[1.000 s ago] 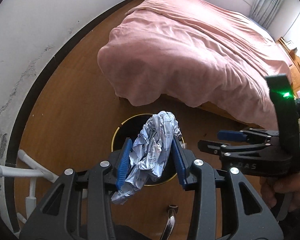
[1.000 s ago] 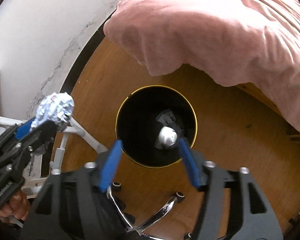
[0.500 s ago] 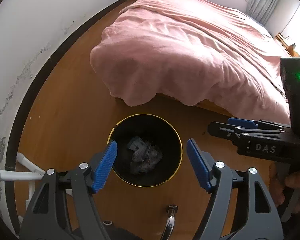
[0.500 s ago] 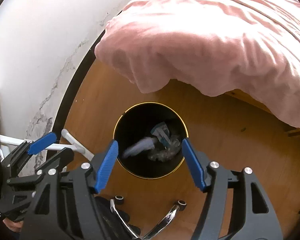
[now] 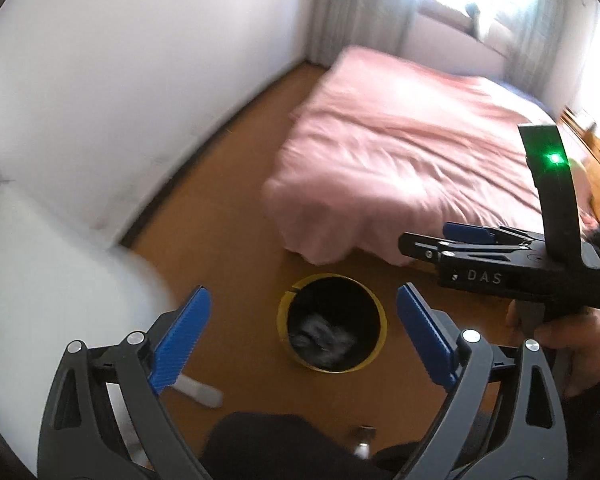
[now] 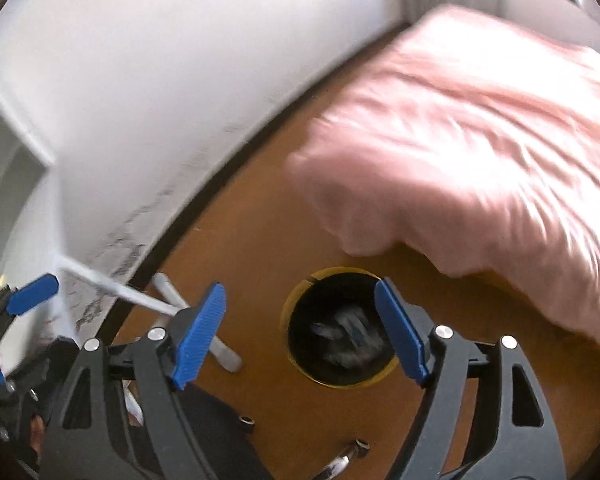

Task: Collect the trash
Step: 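Grasp the red cup lid with the left tool while the right tool grasps the white tissue, then carry the red lid and tissue over the bin and open both tools, then grasp the yellow snack box with the left tool while the right tool grasps the puffed snack ring, then carry the yellow box and snack ring to the bin and release them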

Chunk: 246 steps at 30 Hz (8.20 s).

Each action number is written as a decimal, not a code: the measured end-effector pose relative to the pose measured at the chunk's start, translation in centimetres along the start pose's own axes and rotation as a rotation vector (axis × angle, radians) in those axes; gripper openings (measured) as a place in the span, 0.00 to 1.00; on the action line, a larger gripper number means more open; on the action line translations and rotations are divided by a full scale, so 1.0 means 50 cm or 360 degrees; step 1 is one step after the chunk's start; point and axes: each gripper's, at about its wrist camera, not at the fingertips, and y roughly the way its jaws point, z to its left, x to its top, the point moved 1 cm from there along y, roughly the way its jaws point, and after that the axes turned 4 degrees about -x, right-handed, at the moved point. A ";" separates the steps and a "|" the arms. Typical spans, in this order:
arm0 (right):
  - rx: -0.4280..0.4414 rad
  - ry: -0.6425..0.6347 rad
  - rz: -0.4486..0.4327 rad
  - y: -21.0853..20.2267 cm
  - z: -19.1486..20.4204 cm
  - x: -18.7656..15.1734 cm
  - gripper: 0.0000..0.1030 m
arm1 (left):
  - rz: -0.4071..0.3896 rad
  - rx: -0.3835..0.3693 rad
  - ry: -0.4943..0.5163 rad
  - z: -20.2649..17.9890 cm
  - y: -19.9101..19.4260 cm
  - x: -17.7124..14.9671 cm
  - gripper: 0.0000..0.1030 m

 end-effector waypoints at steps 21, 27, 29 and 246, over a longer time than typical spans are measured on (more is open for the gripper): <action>0.0968 -0.1271 0.0188 -0.088 0.911 -0.190 0.74 | -0.0219 0.1038 -0.1035 0.495 -0.618 -0.516 0.89; 0.0997 -0.1413 0.0272 -0.075 0.997 -0.246 0.67 | -0.0234 0.0994 -0.1136 0.510 -0.642 -0.580 0.89; 0.0985 -0.1412 0.0297 -0.064 1.019 -0.255 0.59 | -0.0225 0.0968 -0.1122 0.510 -0.630 -0.578 0.89; -0.0056 0.0282 0.0394 0.171 -0.245 -0.110 0.28 | 0.0431 -0.0430 -0.0133 -0.097 0.426 -0.057 0.23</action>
